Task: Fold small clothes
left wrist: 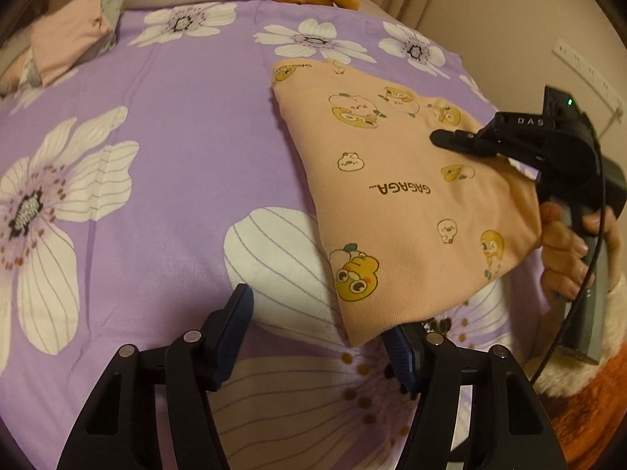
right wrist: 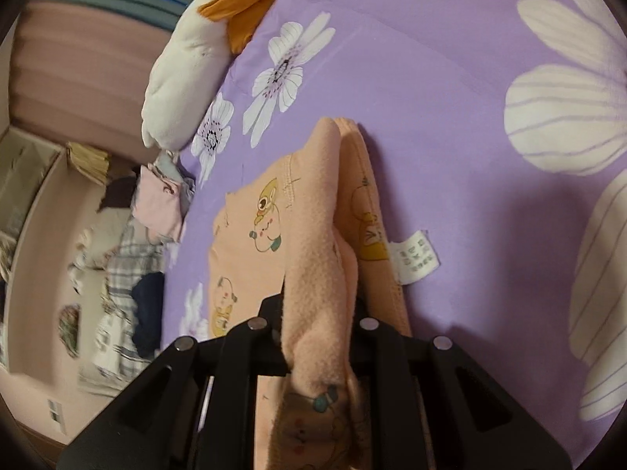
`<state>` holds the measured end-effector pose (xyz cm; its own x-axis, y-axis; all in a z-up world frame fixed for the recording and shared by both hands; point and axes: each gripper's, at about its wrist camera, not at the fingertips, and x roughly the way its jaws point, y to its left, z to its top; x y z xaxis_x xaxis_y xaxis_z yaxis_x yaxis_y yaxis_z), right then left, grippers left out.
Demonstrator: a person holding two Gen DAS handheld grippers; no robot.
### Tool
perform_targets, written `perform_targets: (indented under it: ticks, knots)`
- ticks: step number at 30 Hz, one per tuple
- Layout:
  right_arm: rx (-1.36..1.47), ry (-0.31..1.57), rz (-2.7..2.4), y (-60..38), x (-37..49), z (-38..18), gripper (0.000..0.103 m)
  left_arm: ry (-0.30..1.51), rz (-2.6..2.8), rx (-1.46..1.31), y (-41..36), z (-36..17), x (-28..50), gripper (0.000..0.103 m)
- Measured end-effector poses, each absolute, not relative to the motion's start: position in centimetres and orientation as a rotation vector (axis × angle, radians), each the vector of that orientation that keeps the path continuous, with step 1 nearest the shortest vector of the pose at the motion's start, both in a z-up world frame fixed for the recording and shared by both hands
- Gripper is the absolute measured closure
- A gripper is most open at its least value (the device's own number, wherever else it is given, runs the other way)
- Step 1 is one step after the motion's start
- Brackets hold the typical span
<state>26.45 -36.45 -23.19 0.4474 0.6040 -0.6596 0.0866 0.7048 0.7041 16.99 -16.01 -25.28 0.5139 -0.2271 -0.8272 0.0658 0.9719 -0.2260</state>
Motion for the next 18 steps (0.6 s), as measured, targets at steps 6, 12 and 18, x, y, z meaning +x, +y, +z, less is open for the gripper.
perform_targets:
  ticks: [6,12,18]
  knots:
    - [0.766,1.065,0.321,-38.5,25.4,-23.6,0.088,1.031,-0.192,-0.229,-14.7,-25.0,16.8,0.037]
    - [0.745,1.038,0.294,-38.9,25.6,-23.4,0.083,1.035,-0.216,-0.27,-14.0,-24.9,15.9,0.037]
    - [0.612,0.958,0.321,-36.3,26.2,-21.1,0.085,1.024,-0.2,-0.173,-15.3,-25.0,15.6,0.037]
